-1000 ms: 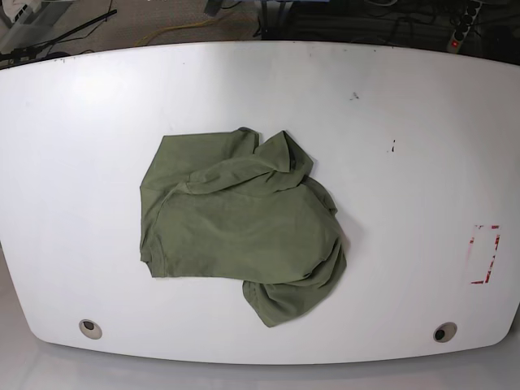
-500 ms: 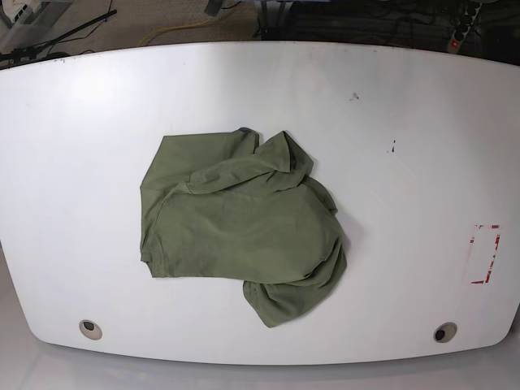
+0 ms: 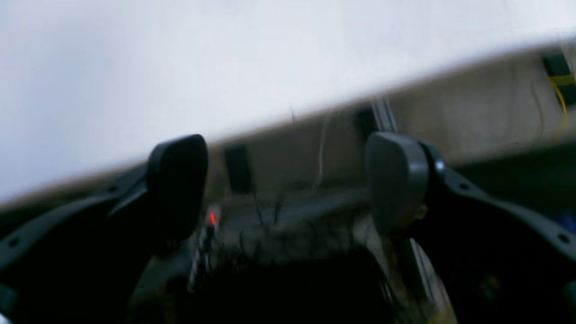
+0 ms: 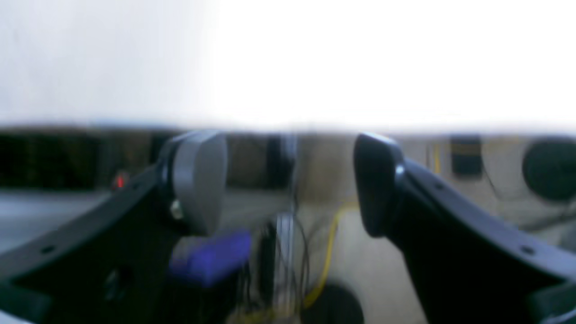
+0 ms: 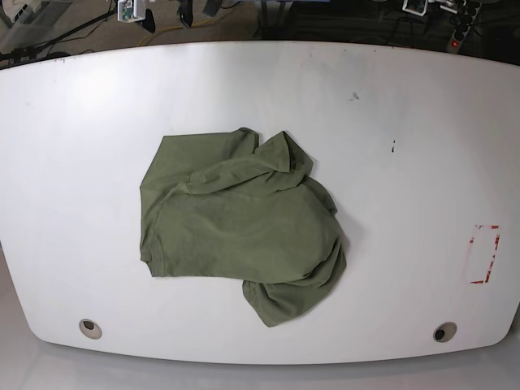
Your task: Fold the T-shirt properly
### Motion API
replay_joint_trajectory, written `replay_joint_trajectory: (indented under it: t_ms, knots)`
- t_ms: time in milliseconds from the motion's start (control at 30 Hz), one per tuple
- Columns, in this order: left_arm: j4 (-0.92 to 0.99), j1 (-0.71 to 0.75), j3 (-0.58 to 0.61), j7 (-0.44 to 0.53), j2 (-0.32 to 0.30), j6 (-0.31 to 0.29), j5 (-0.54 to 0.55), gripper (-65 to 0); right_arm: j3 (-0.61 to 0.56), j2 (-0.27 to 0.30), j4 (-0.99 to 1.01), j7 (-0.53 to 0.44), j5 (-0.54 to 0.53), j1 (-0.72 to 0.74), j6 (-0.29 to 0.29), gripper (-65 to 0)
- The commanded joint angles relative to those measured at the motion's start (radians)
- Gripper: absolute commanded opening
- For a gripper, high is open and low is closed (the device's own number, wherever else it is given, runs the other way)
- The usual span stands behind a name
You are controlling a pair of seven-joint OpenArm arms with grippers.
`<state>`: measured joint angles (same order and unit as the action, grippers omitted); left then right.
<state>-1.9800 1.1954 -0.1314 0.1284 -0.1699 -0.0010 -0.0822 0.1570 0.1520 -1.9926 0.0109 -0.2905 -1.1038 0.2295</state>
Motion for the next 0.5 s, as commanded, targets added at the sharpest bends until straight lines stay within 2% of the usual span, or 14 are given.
replay_joint_trajectory:
  t_ms: [0,167,467]
  knots:
    - [-0.012,-0.012,-0.003,0.029,0.0,0.008,0.003,-14.4,0.003,0.004,-0.015,-0.022,-0.006,0.018,0.003,-22.8]
    - [-0.015,-0.056,-0.003,0.029,0.0,0.008,0.003,-14.4,0.002,0.004,-0.014,-0.015,-0.006,0.124,0.003,-22.7]
    - [-0.011,-0.136,-0.003,0.029,0.028,0.008,0.002,-14.4,0.006,0.01,-0.012,0.245,-0.006,0.393,0.006,-22.7]
